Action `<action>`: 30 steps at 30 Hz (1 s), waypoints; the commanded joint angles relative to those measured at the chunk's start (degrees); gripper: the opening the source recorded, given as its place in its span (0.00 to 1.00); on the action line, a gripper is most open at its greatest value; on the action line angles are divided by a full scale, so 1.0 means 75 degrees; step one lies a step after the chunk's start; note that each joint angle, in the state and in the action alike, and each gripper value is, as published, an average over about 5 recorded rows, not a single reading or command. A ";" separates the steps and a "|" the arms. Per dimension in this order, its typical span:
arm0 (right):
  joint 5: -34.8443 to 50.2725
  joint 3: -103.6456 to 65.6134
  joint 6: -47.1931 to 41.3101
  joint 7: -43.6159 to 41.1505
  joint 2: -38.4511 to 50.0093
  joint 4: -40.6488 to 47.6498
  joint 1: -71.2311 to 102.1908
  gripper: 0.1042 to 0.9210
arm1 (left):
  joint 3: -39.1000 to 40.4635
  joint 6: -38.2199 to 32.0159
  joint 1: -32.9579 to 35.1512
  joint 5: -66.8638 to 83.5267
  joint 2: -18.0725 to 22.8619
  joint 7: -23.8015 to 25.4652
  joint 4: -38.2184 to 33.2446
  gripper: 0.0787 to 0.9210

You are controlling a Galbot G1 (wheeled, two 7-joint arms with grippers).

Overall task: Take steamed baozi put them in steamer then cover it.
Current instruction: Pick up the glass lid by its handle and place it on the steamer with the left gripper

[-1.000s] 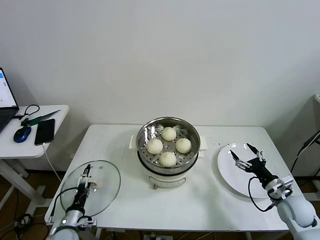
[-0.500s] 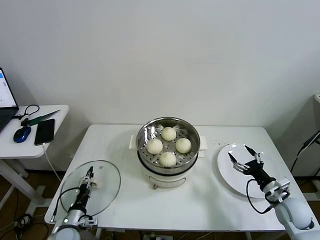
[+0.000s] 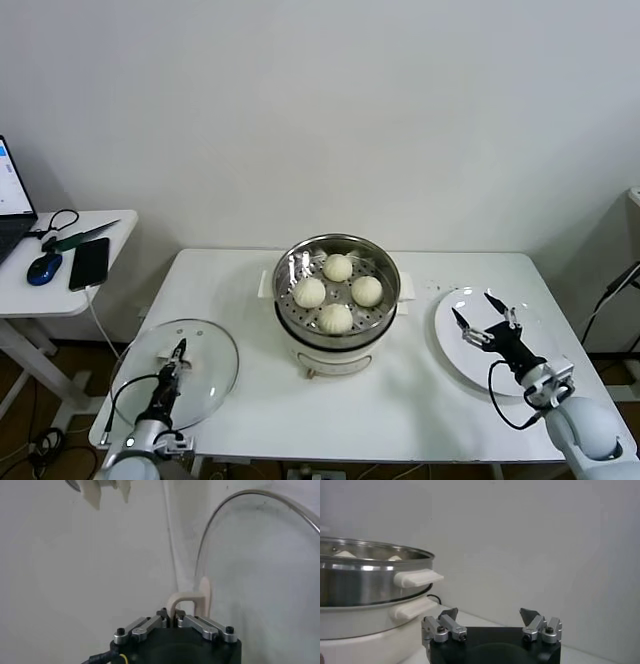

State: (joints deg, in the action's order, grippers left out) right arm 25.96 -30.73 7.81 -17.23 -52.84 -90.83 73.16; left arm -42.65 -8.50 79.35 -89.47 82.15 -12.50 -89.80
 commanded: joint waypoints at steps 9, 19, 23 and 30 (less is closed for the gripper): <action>-0.0054 -0.0023 0.0034 -0.0022 0.0047 0.0145 -0.0152 0.88 | 0.0481 0.1462 0.1472 0.1752 -0.0435 0.0187 -0.3100 0.09; -0.0109 0.0028 0.0041 -0.0022 0.0127 0.0355 -0.0379 0.88 | 0.1468 0.3686 0.1729 0.2162 -0.1537 0.0561 -0.4653 0.09; -0.0170 0.0097 0.0041 -0.0008 0.0157 0.0461 -0.0499 0.88 | 0.2252 0.4686 0.1362 0.2109 -0.2147 0.0941 -0.4945 0.09; -0.0304 0.0197 0.0034 0.0036 0.0190 0.0629 -0.0666 0.88 | 0.4170 0.6272 -0.0381 0.1381 -0.2703 0.2288 -0.4842 0.09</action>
State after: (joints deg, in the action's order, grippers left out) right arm 24.38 -29.67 8.11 -17.22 -51.64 -87.15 69.31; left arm -28.42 19.77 87.76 -76.01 69.50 -5.78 -120.64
